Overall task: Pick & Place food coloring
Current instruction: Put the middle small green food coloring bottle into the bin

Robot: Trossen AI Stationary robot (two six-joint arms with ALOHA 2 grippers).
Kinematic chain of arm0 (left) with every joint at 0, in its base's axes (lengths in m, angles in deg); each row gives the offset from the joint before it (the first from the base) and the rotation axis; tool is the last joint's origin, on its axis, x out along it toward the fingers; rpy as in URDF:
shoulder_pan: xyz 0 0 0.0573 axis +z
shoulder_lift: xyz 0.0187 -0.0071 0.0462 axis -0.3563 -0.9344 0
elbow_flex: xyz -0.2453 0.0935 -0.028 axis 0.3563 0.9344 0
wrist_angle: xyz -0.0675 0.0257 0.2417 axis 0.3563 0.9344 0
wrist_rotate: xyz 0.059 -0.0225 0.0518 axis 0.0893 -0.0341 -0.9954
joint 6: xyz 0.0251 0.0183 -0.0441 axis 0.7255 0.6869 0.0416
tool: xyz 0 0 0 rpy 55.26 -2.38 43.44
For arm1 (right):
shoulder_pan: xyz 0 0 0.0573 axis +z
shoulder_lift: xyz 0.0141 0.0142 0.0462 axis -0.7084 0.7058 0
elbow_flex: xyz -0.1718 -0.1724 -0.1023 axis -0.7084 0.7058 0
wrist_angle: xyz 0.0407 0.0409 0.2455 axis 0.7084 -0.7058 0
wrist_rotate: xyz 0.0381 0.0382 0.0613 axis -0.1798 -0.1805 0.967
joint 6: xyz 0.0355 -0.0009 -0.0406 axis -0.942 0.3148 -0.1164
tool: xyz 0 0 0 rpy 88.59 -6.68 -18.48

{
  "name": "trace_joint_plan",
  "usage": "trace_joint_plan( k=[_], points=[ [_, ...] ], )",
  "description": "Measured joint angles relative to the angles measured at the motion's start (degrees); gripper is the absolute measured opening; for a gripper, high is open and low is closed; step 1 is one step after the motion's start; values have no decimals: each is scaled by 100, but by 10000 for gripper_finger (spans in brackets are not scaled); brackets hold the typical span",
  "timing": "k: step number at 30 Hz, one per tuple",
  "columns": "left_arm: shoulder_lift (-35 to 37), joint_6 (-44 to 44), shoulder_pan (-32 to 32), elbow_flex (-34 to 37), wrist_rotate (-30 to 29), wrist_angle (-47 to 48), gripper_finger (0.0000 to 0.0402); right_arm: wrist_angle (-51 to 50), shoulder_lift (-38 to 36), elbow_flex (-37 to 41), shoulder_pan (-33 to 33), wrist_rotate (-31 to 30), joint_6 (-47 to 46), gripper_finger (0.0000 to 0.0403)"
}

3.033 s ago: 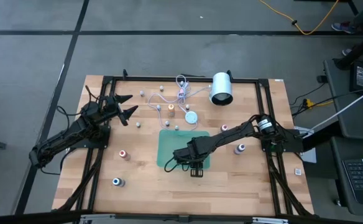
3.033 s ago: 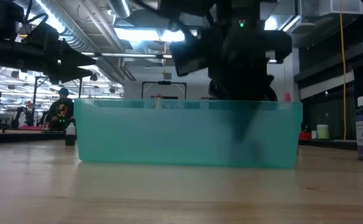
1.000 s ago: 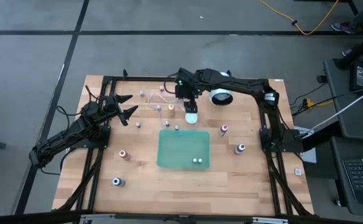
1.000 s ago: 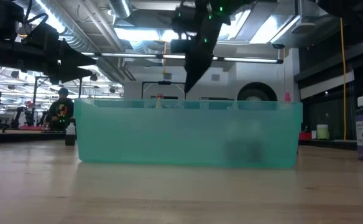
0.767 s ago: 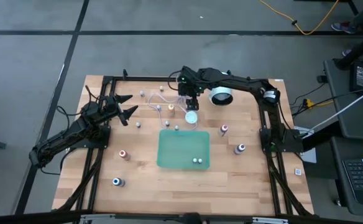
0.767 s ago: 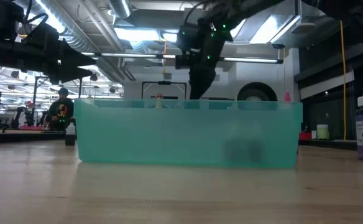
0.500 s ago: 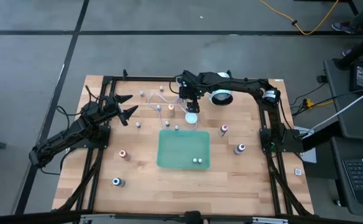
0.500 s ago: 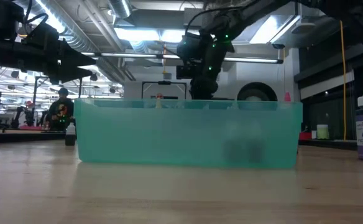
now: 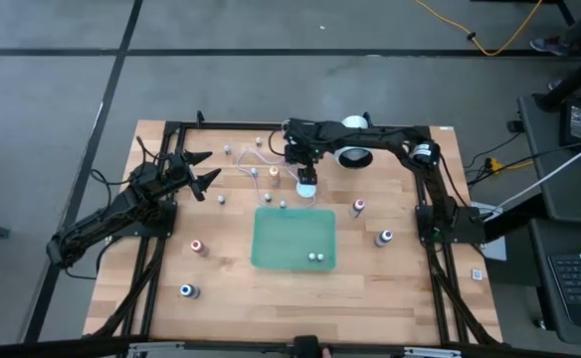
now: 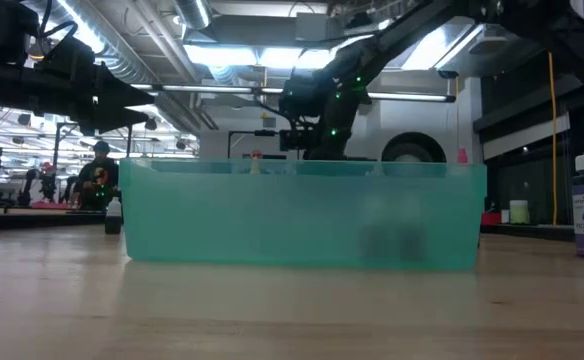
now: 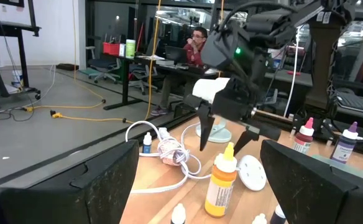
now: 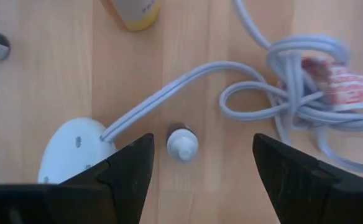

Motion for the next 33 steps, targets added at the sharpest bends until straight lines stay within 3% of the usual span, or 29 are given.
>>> trace_joint_plan(
  k=[9, 21, 33],
  points=[
    [0, 0, 0, 0, 0, 0, 333, 33, 92, -2, -37, -6, -2, 267],
    [0, 0, 2, 0, 1, 0, 333, -70, 92, -2, -33, 28, -20, 136],
    [0, 0, 1, 0, 0, 0, 333, -128, 90, -47, -35, 30, -35, 56]
  ],
)
